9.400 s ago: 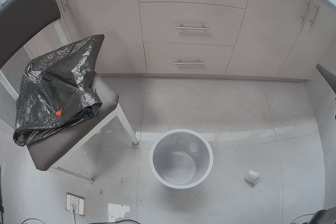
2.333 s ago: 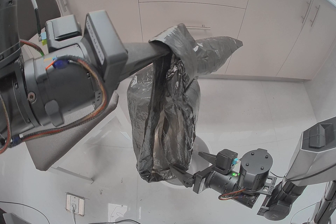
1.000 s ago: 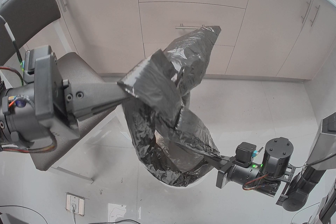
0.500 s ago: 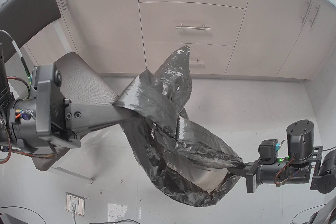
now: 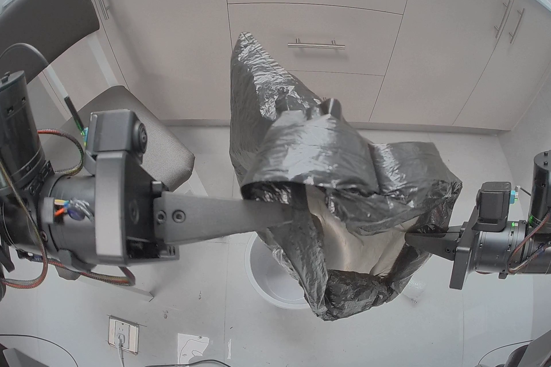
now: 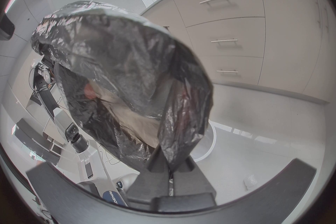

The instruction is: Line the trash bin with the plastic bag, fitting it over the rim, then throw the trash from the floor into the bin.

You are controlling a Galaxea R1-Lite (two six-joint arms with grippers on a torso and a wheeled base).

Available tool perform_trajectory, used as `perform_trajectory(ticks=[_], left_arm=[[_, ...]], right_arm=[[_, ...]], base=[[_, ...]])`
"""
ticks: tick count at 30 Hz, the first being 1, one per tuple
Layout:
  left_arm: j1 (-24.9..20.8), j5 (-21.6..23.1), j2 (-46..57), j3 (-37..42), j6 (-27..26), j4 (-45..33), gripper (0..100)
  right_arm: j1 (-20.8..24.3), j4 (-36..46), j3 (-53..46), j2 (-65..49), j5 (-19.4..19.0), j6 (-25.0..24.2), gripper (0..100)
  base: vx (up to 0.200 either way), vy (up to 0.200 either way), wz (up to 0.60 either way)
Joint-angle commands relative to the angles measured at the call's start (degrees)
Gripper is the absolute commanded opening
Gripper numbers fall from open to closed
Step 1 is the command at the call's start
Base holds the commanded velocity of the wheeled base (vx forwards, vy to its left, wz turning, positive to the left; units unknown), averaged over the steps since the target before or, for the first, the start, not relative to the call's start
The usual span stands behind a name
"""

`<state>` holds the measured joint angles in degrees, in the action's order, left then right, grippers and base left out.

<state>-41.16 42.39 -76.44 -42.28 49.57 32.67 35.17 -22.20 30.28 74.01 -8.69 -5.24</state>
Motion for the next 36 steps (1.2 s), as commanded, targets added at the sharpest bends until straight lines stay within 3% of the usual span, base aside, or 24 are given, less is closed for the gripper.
perform_trajectory(ticks=[1,24,36], left_arm=[[-0.5,0.0,-3.2,0.1,0.2,0.7,0],[-0.6,0.0,-3.4,2.5,1.5,0.8,0],[-0.2,0.1,-4.2,4.9,1.0,0.9,0]], right_arm=[[0.0,0.2,0.2,-1.4,0.3,0.3,0],[3.8,14.3,3.3,-4.3,-0.4,3.8,0],[4.3,13.8,2.6,1.8,-1.2,3.7,0]], base=[[0.0,0.0,0.0],[0.0,0.0,0.0],[0.0,0.0,0.0]])
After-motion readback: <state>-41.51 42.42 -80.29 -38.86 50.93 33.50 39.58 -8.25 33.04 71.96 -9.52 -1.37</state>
